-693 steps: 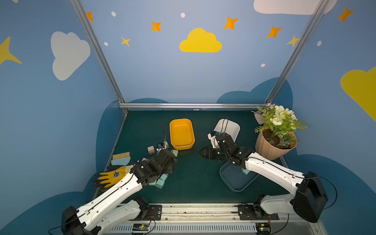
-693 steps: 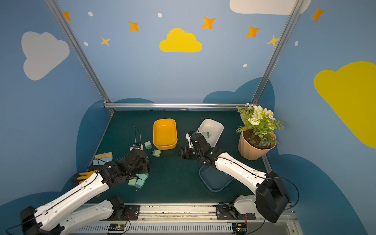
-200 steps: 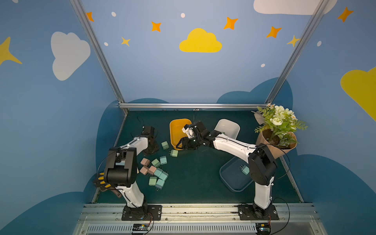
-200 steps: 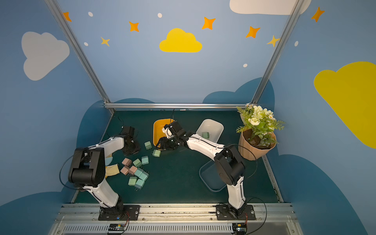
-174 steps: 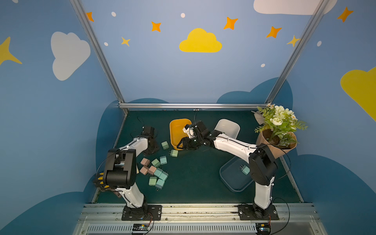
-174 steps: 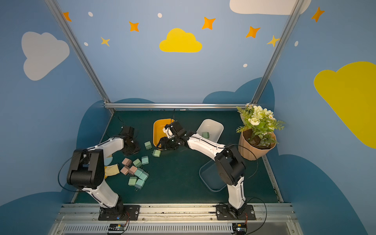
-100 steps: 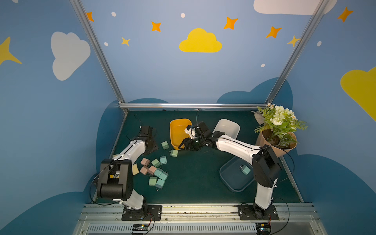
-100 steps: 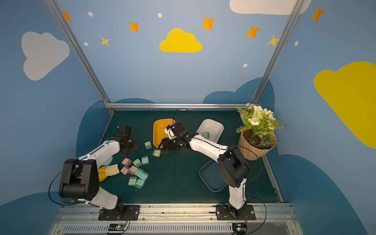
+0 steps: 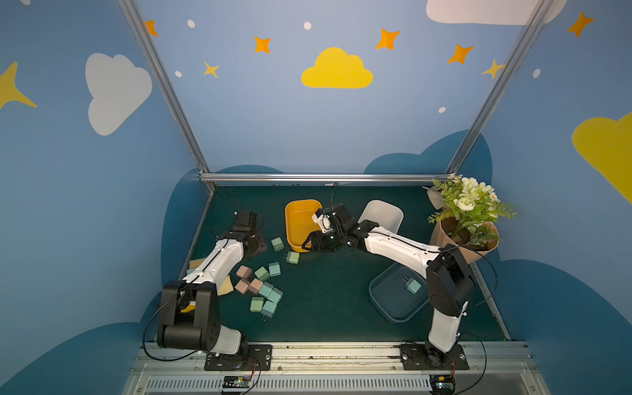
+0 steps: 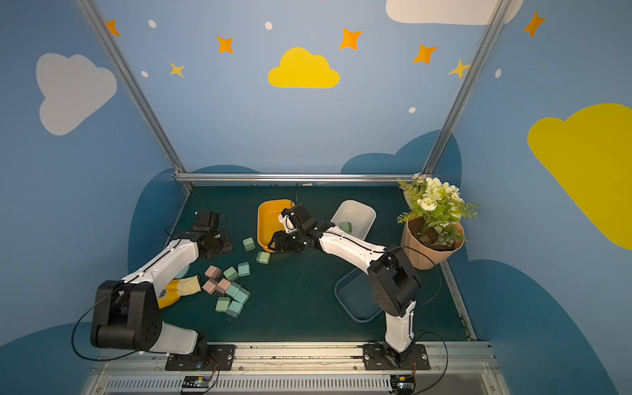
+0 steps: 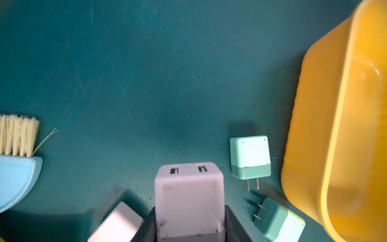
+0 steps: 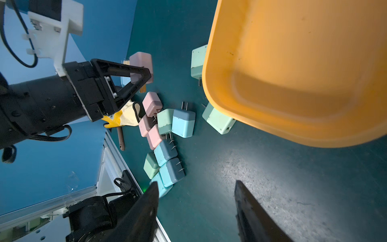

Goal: Place the plugs by color into the storage box
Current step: Pick up the plug from the center of the board, then place the plug in the storage box.

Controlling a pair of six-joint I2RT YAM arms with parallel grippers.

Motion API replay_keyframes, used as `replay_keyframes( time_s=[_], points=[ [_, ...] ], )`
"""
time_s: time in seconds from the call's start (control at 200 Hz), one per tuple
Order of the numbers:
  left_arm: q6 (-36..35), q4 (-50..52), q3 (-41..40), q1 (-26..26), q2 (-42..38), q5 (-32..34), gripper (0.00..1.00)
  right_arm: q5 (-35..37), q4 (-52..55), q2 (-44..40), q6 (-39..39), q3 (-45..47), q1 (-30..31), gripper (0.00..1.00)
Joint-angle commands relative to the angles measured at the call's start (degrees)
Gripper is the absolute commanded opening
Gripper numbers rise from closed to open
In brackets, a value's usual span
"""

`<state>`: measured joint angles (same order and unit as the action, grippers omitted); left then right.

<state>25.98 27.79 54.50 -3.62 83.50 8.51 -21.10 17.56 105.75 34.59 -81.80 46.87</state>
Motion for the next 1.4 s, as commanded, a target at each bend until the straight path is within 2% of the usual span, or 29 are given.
replay_keyframes(
  time_s=[0.0, 0.39, 0.636, 0.776, 0.986, 1.111, 1.261, 1.391],
  points=[
    [0.5, 0.1, 0.3, -1.1, -1.5, 0.2, 0.46, 2.6, -0.3, -3.3, -1.3, 2.2, -0.6, 0.59],
    [-2.2, 1.3, 2.7, -3.6, -1.8, 1.2, 0.46, 2.7, -0.4, -2.8, -1.0, -0.5, -1.2, 0.59],
    [-2.8, 0.3, 4.7, -4.3, -0.7, -1.9, 0.47, 3.1, -4.9, -1.8, 2.3, 0.3, -2.0, 0.59],
    [-3.2, 1.0, 6.4, -4.9, 1.2, -3.7, 0.47, 2.4, -6.4, -1.8, 1.3, -0.8, -2.9, 0.6],
    [-4.9, 2.0, 8.1, -6.7, 1.5, -3.3, 0.47, 1.1, -6.5, 0.5, 2.9, -2.2, -4.8, 0.6],
    [-5.5, 2.2, 10.6, -8.3, 3.9, -3.8, 0.48, 0.9, -6.5, -0.5, 2.9, -1.7, -5.6, 0.6],
    [-6.4, 3.4, 15.4, -11.9, 9.0, -4.2, 0.48, 4.0, -6.7, -1.4, 0.5, 0.9, -6.5, 0.6],
    [-8.8, 5.4, 21.0, -15.5, 14.3, -4.9, 0.49, 6.3, -0.8, -1.3, -2.1, -1.9, -7.9, 0.61]
  ],
)
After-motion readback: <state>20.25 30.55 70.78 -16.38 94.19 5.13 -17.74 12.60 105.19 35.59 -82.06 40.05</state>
